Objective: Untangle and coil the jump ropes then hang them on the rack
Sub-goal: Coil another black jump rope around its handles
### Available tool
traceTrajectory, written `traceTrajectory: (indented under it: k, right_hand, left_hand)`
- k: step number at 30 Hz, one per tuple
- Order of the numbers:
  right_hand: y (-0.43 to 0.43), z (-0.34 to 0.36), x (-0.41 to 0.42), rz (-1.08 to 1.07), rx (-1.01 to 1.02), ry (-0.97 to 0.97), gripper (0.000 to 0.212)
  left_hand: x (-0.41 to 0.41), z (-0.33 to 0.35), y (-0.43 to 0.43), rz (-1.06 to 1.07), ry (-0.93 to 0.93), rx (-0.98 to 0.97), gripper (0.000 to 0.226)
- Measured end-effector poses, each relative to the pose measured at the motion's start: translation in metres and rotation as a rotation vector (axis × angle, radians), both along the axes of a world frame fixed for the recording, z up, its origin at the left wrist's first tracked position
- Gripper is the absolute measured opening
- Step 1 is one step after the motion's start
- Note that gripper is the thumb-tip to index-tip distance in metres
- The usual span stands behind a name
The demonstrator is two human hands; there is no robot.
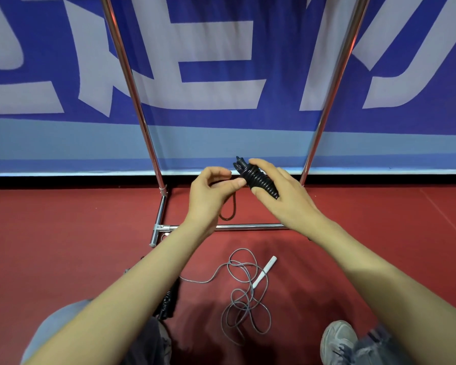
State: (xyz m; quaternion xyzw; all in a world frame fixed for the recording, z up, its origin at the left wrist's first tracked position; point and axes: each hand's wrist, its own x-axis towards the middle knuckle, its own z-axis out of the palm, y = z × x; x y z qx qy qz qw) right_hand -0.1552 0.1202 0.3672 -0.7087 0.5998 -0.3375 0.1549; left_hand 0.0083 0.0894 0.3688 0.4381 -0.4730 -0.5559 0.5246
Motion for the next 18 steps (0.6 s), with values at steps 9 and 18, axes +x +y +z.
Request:
traceTrajectory:
  k: [9,18]
  right_hand:
    - [0.0049,0.0015,-0.0051,0.057,-0.105,0.046,0.054]
    - [0.0008,-0.0036,-0.0043,0.011,-0.2,0.191,0.061]
  left_hand:
    - [0.0074,0.0037,0.0007,-0.05,-0.07,-0.005,0.009]
    - [0.0025,-0.0005,0.0083,-0.043,-0.296,-0.203,0.017]
